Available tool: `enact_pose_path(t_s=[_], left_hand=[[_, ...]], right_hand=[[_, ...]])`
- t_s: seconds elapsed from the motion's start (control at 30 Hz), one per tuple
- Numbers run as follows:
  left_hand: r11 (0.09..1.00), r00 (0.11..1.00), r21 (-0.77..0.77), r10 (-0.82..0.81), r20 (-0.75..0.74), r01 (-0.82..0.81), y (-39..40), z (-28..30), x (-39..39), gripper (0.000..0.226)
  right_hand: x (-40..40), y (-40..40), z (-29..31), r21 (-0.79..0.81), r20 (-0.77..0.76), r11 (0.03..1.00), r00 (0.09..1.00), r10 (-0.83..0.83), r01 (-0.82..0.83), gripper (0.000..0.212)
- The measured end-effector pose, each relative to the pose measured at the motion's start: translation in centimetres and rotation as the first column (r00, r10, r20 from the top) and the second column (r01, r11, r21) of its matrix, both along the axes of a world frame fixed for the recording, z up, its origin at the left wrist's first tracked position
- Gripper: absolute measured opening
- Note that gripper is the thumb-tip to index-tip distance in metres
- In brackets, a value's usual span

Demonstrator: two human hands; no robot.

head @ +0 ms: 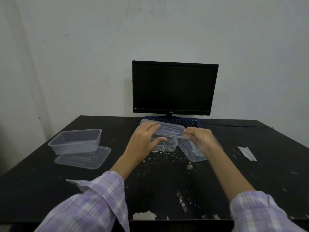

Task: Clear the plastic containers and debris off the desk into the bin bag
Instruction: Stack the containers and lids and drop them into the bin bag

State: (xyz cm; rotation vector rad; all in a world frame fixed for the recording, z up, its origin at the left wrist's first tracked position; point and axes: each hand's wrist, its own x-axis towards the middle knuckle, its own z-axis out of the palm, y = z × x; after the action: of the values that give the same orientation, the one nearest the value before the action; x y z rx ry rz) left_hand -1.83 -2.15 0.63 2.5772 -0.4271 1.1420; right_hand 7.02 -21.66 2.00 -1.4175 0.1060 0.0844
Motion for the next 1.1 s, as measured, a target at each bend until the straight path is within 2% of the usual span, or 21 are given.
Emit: enact_pose_path(t_s=[0.07,0.17,0.2,0.23,0.27,0.33,0.4,0.5,0.63,0.7,0.87,1.0,1.1], left_hand=[[0.958,0.991,-0.273,0.049,-0.128,-0.083,0.3,-0.2,0.2,0.054],[0.781,0.947,-0.573,0.067,-0.315,-0.246,1.4,-0.2,1.5,0.049],[0.712,0.931,-0.639,0.056,-0.360,-0.290,1.8,-0.3,2.0,0.040],[0.643,0.917,-0.692,0.041,-0.397,-0.328,2.2,-0.4,2.5,0.021],[0.606,0.907,-0.712,0.039,-0.420,-0.355,2.6,-0.5,2.8,0.014],[0.572,0.881,-0.711,0.044,-0.471,-0.409,3.3,-1.2,3.7,0.035],[0.572,0.863,-0.703,0.018,-0.505,-0.423,3.8,-2.0,4.4,0.030],[0.562,0.844,-0.698,-0.002,-0.537,-0.443,4.1,-2.6,5.1,0.012],[0.572,0.855,-0.699,0.006,-0.518,-0.428,4.4,-3.0,5.6,0.021],[0.563,0.857,-0.707,0.005,-0.515,-0.428,4.7,-3.3,6.0,0.021],[0.570,0.833,-0.679,0.016,-0.553,-0.462,5.1,-4.0,6.7,0.021],[0.550,0.822,-0.692,-0.015,-0.569,-0.469,5.2,-4.1,7.2,0.010],[0.533,0.799,-0.693,-0.051,-0.599,-0.485,5.5,-4.0,7.6,0.009]], right_hand=[[0.7,0.1,-0.6,-0.005,0.024,1.000,0.999,-0.024,0.024,0.018],[1.9,0.6,-1.6,-0.067,0.054,0.997,0.998,-0.032,0.035,0.021],[2.2,0.8,-1.9,-0.070,0.057,0.997,0.998,-0.037,0.041,0.023],[2.5,1.1,-2.2,-0.057,0.062,0.998,0.997,-0.037,0.041,0.025],[2.9,1.5,-2.4,-0.047,0.069,0.998,0.997,-0.034,0.038,0.027],[3.4,2.2,-2.8,-0.057,0.074,0.997,0.996,-0.046,0.050,0.028],[3.9,2.9,-3.5,-0.092,0.063,0.994,0.996,-0.057,0.062,0.026],[4.6,4.0,-4.6,-0.244,0.090,0.964,0.992,-0.090,0.110,0.018],[4.4,4.6,-5.2,-0.492,0.220,0.845,0.969,-0.109,0.207,0.022],[4.4,4.7,-5.2,-0.566,0.245,0.793,0.964,-0.103,0.228,0.023],[4.8,4.6,-5.5,-0.653,0.240,0.725,0.968,-0.076,0.219,0.023],[5.3,4.7,-5.9,-0.673,0.217,0.718,0.975,-0.041,0.180,0.026],[5.5,4.9,-5.8,-0.697,0.208,0.697,0.978,-0.029,0.169,0.027]])
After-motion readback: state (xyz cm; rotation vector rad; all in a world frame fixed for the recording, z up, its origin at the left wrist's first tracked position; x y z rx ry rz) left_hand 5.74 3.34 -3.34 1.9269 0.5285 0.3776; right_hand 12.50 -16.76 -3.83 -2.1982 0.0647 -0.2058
